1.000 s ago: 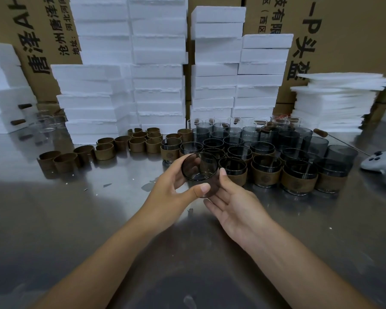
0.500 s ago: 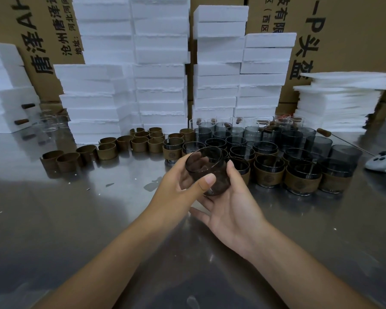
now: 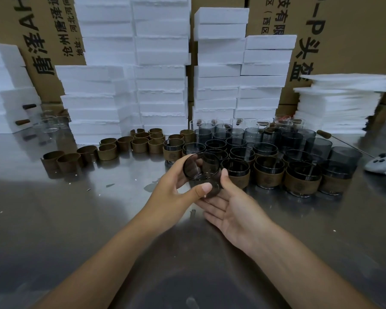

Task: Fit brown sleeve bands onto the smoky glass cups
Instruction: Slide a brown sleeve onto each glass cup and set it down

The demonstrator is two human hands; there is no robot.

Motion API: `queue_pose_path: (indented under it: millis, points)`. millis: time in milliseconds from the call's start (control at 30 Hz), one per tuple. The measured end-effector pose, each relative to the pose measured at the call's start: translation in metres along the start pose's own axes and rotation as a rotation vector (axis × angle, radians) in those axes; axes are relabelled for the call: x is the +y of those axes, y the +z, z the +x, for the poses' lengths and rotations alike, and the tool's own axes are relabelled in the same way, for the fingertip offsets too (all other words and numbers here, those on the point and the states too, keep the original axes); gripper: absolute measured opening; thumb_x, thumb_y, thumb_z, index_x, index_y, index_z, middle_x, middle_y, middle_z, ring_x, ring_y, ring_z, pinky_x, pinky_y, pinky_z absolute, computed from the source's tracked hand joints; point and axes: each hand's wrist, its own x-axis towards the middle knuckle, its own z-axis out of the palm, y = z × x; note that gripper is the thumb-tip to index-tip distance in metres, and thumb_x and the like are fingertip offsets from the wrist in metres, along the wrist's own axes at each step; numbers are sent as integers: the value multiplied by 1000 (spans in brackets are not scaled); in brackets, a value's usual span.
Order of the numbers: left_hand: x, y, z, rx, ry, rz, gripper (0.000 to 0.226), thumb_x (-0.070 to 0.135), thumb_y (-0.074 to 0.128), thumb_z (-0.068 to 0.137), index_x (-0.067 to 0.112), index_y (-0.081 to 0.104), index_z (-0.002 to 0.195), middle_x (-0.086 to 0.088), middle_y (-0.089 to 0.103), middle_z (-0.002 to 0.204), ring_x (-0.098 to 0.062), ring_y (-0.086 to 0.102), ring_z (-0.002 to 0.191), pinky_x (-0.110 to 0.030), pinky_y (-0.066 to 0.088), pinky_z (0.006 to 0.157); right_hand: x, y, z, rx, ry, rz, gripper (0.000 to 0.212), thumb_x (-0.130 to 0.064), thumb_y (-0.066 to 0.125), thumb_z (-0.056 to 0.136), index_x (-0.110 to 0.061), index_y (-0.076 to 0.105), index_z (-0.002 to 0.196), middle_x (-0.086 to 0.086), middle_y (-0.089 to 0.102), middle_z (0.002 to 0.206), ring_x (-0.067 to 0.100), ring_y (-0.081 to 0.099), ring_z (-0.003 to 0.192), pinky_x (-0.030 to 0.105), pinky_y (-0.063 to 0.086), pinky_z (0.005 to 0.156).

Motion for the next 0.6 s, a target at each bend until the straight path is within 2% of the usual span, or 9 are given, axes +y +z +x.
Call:
queue_pose_path:
  millis: [100, 167, 300, 367, 467, 533, 600]
  points:
    - [1, 1, -1, -4, 6, 11, 54, 49, 71, 68, 39, 53, 118, 21, 64, 119, -1, 55, 119, -21, 41, 104, 0, 1, -1, 65, -78, 42, 29, -40, 49, 95, -16, 66, 94, 5, 74, 88, 15, 66, 85, 36, 40, 97]
    - [1, 2, 0, -5, -2, -11, 51, 45, 73, 69, 39, 54, 116, 21, 65, 117, -1, 56, 118, -19, 43, 101, 0, 1, 0, 78, -95, 40, 28, -40, 51, 95, -17, 67, 94, 4, 75, 89, 15, 67, 87, 35, 42, 93]
    - [4, 3, 0, 51, -59, -133, 50, 41, 70, 66, 28, 61, 113, 14, 72, 104, -1, 65, 102, -11, 49, 82, 1, 1, 4, 107, -182, -94, 33, -46, 50, 94, -19, 70, 99, 4, 75, 97, 18, 69, 95, 36, 47, 90]
    - [7, 4, 0, 69, -105, -185, 54, 44, 67, 65, 20, 64, 113, 7, 74, 103, -7, 67, 101, -15, 52, 82, 2, 0, 6, 127, -292, -209, 41, -54, 50, 89, -21, 70, 102, 3, 74, 101, 14, 67, 99, 33, 47, 90]
    - [9, 6, 0, 65, -164, -258, 59, 48, 65, 67, 13, 65, 113, -5, 73, 106, -19, 68, 103, -30, 54, 90, 4, 1, 4, 41, -452, -306, 67, -62, 52, 72, -19, 63, 122, -1, 70, 114, 6, 64, 106, 23, 48, 92]
    - [10, 7, 0, 49, -195, -293, 61, 52, 64, 66, 11, 66, 112, -8, 73, 106, -22, 68, 103, -32, 55, 89, 5, 1, 3, -25, -536, -367, 57, -56, 53, 71, -20, 65, 114, -8, 72, 106, -3, 64, 98, 10, 48, 79]
    - [11, 7, -1, 33, -212, -314, 61, 55, 64, 67, 12, 68, 111, -8, 73, 105, -21, 68, 102, -28, 55, 86, 6, 2, 1, -49, -564, -378, 43, -52, 54, 73, -23, 68, 101, -14, 73, 89, -9, 65, 84, 5, 45, 67]
